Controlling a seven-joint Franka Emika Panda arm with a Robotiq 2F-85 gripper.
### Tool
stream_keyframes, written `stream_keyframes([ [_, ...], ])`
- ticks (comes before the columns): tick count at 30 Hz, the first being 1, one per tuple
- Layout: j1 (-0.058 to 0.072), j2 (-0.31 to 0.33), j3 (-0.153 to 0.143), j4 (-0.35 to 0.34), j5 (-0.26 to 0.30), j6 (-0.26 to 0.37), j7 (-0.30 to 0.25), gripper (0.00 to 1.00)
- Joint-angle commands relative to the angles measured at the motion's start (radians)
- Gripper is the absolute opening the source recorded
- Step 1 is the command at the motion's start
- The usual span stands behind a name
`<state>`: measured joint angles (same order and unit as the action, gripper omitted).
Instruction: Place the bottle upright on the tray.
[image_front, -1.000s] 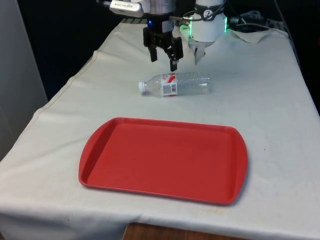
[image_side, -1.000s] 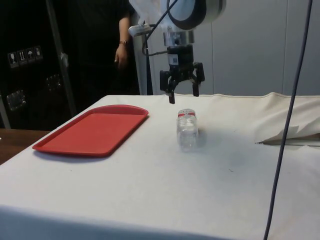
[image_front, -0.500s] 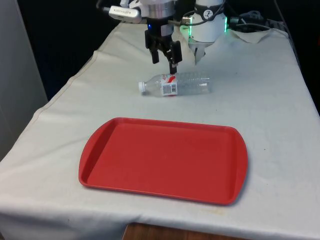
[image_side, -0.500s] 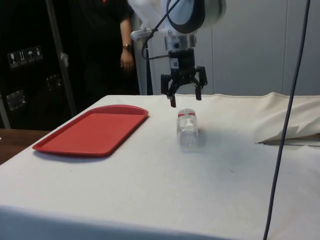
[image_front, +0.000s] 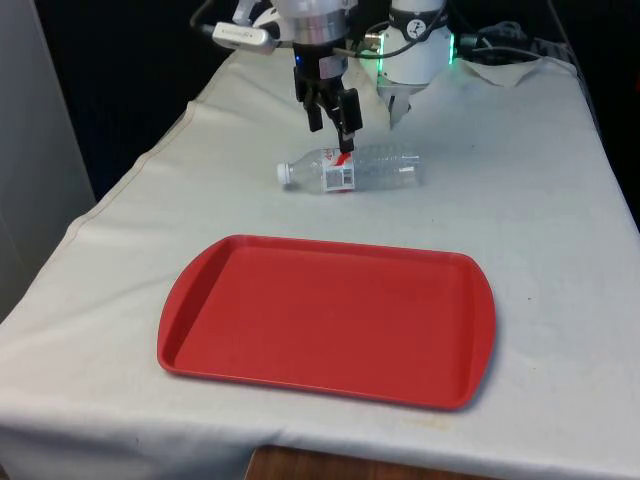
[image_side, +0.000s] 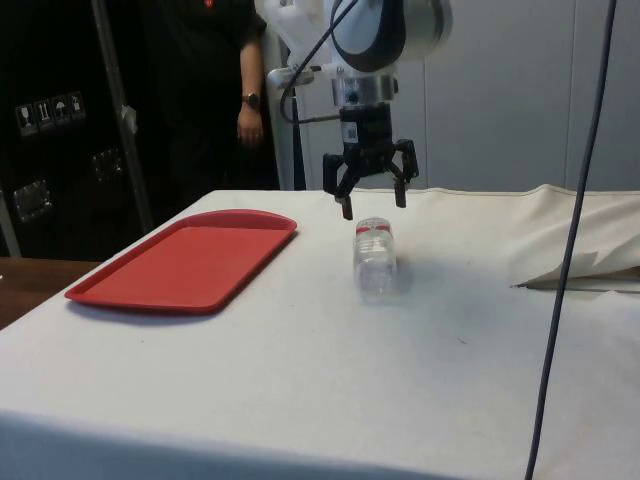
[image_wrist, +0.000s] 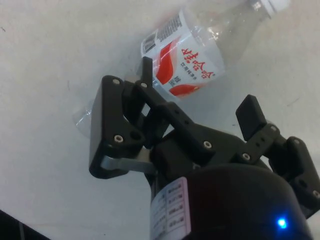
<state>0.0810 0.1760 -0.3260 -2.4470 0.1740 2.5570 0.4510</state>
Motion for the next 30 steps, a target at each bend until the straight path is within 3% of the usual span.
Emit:
stream_keyframes([
  [1, -0.005, 0.004, 0.001, 0.005, 0.018, -0.004, -0.007, 1.00],
  [2, 0.000, 0.002, -0.002, 0.001, 0.002, -0.001, 0.000, 1.00],
  [3, -0.007, 0.004, -0.002, 0.007, 0.021, -0.006, -0.010, 1.00],
  [8, -0.010, 0.009, -0.013, 0.015, 0.033, -0.016, -0.018, 1.00],
  [11, -0.003, 0.011, -0.025, 0.013, 0.022, -0.011, -0.007, 1.00],
  [12, -0.010, 0.011, -0.018, 0.018, 0.053, -0.021, -0.024, 1.00],
  [21, -0.013, 0.022, -0.027, 0.028, 0.104, -0.034, -0.041, 1.00],
  [22, -0.005, 0.026, -0.035, 0.026, 0.088, -0.026, -0.027, 1.00],
  [23, -0.013, 0.024, -0.029, 0.030, 0.116, -0.038, -0.045, 1.00],
  [29, -0.016, 0.032, -0.037, 0.037, 0.156, -0.055, -0.061, 1.00],
  [30, -0.007, 0.034, -0.044, 0.035, 0.136, -0.047, -0.046, 1.00],
])
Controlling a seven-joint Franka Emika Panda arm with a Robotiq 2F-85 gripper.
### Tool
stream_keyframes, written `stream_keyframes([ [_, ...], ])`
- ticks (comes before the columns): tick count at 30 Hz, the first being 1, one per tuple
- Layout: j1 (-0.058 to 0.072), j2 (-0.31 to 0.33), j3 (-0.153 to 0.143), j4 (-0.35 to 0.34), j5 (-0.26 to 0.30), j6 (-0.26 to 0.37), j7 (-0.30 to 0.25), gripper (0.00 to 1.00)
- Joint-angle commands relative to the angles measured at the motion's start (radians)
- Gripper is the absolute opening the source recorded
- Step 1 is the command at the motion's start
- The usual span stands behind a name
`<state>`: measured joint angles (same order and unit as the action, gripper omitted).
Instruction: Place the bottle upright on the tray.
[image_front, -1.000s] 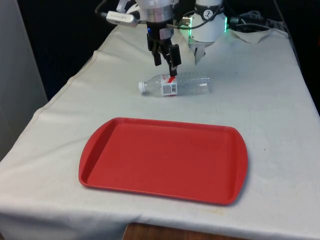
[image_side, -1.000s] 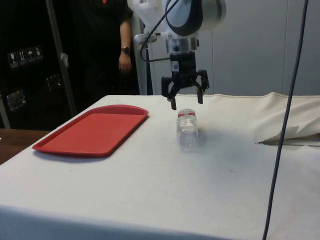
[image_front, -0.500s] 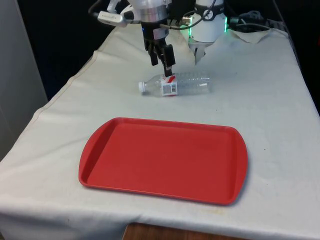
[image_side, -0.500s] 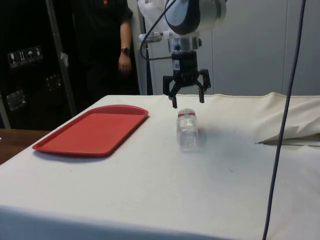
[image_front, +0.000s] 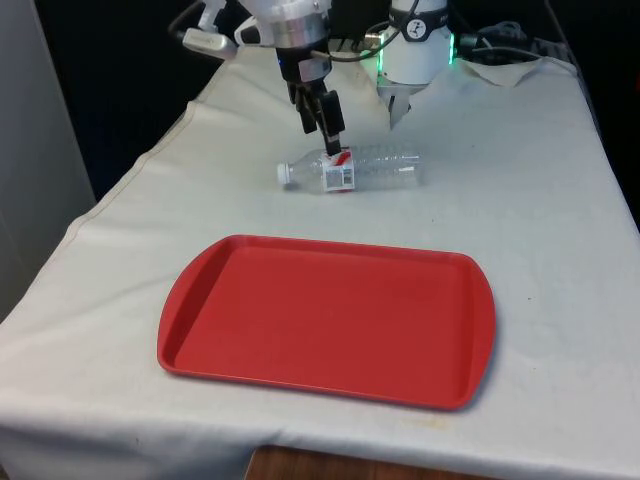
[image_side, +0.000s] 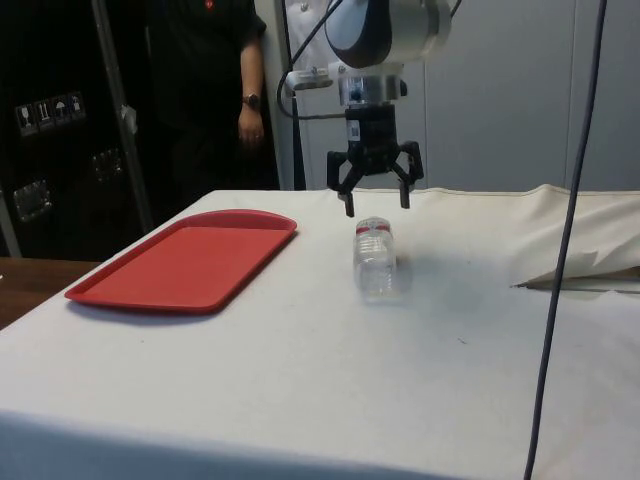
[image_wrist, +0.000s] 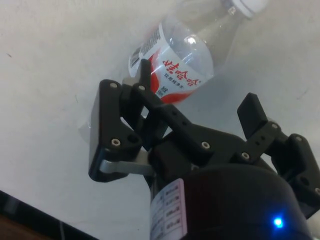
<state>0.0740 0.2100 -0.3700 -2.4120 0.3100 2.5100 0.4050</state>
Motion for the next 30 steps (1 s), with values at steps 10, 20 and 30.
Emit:
stream_keyframes([
  [10, -0.013, 0.022, -0.006, 0.033, 0.073, -0.048, -0.045, 1.00],
  [20, -0.016, 0.056, -0.020, 0.075, 0.108, -0.096, -0.057, 1.00],
  [30, -0.018, 0.082, -0.031, 0.095, 0.140, -0.128, -0.055, 1.00],
])
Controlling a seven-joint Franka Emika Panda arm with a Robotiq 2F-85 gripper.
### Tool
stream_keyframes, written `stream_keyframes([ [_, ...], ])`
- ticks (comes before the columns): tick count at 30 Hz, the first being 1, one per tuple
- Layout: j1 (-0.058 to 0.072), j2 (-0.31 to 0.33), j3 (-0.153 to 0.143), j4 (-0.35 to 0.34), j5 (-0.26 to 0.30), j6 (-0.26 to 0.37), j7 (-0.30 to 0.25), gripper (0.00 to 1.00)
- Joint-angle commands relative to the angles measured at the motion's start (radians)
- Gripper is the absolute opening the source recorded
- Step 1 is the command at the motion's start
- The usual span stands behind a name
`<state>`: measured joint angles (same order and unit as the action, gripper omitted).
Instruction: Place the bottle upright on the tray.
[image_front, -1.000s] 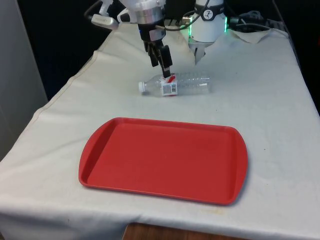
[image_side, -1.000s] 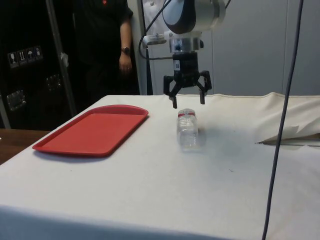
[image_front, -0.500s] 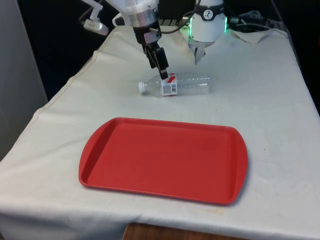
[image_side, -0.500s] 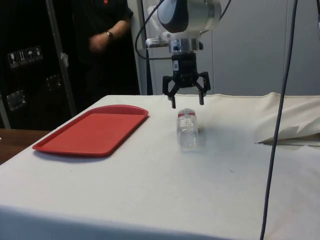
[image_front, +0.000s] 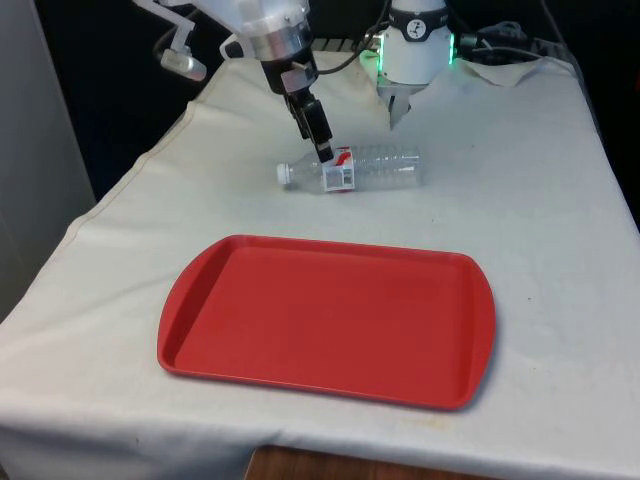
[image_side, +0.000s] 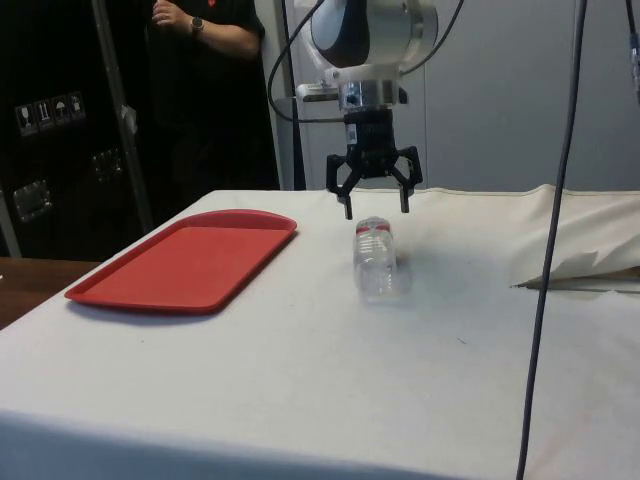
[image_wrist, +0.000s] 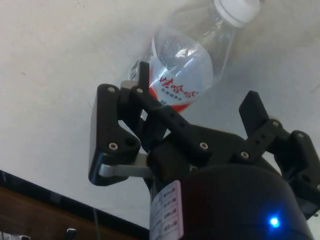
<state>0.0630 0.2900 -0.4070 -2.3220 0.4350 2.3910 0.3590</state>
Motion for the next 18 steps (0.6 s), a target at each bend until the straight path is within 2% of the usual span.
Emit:
stream_keyframes([
  [1, -0.008, 0.005, 0.005, 0.006, 0.018, -0.012, -0.009, 1.00],
  [3, -0.009, 0.012, 0.004, 0.011, 0.026, -0.018, -0.010, 1.00],
  [4, -0.002, 0.014, -0.003, 0.010, 0.015, -0.014, 0.000, 1.00],
  [5, -0.009, 0.017, 0.002, 0.015, 0.031, -0.025, -0.010, 1.00],
  [6, -0.010, 0.021, 0.001, 0.018, 0.035, -0.028, -0.010, 1.00],
  [12, -0.011, 0.039, -0.005, 0.035, 0.054, -0.049, -0.009, 1.00],
  [13, -0.004, 0.036, -0.010, 0.028, 0.040, -0.038, 0.000, 1.00],
  [14, -0.011, 0.046, -0.007, 0.043, 0.059, -0.056, -0.006, 1.00],
  [18, -0.011, 0.059, -0.009, 0.059, 0.067, -0.072, -0.001, 1.00],
])
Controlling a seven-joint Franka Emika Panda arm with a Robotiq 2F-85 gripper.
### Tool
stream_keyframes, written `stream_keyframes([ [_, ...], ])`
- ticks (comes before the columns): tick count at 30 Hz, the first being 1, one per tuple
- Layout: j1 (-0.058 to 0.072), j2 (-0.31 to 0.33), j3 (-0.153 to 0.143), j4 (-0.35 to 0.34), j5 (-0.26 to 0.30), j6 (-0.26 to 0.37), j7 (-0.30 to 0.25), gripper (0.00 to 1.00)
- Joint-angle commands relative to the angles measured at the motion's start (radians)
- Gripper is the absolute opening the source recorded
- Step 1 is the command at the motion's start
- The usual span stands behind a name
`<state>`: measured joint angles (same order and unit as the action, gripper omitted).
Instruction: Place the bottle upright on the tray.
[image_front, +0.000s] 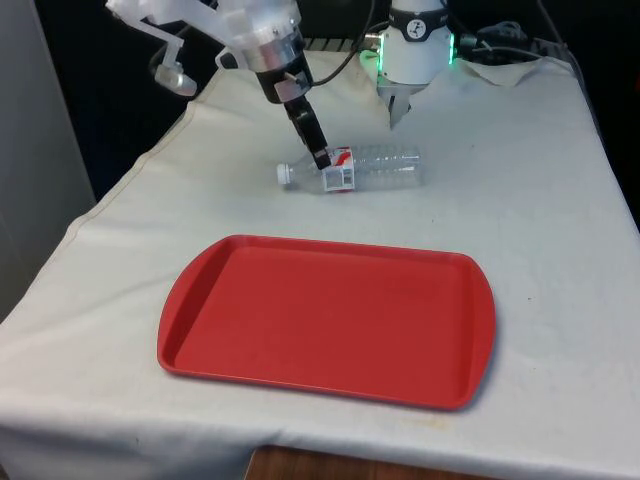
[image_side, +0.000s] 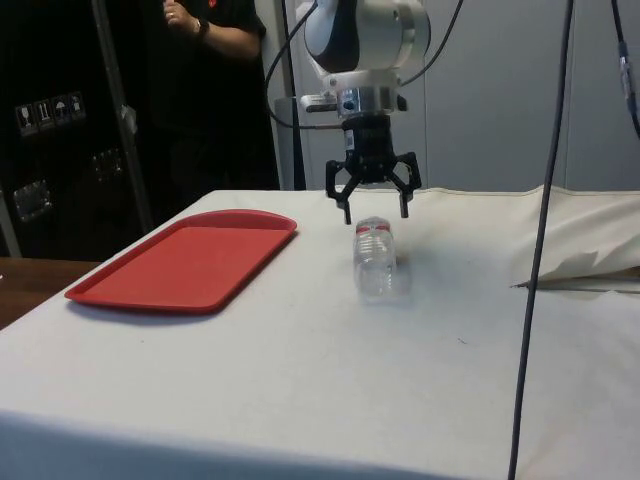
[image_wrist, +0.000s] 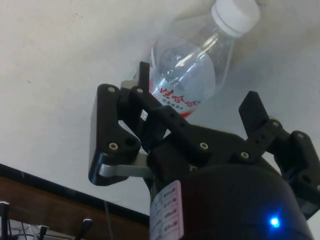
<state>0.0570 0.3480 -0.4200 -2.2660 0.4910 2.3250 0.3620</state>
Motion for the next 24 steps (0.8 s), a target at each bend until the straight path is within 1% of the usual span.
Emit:
stream_keyframes([
  [1, -0.005, 0.007, 0.004, 0.010, 0.014, -0.012, -0.002, 1.00],
  [2, 0.000, 0.003, 0.000, 0.004, 0.002, -0.004, 0.001, 1.00],
  [3, -0.006, 0.010, 0.004, 0.013, 0.018, -0.016, -0.001, 1.00],
  [9, -0.006, 0.031, 0.005, 0.031, 0.047, -0.034, -0.004, 1.00],
  [10, -0.008, 0.038, 0.005, 0.036, 0.056, -0.042, -0.006, 1.00],
  [11, 0.000, 0.036, -0.001, 0.031, 0.042, -0.032, 0.002, 1.00],
  [12, -0.009, 0.041, 0.005, 0.038, 0.060, -0.045, -0.007, 1.00],
  [19, -0.010, 0.066, -0.004, 0.060, 0.092, -0.083, -0.014, 1.00],
  [20, -0.002, 0.063, -0.010, 0.055, 0.079, -0.076, -0.006, 1.00],
  [21, -0.010, 0.069, -0.005, 0.062, 0.094, -0.087, -0.014, 1.00],
  [24, -0.013, 0.080, -0.007, 0.072, 0.104, -0.102, -0.015, 1.00],
])
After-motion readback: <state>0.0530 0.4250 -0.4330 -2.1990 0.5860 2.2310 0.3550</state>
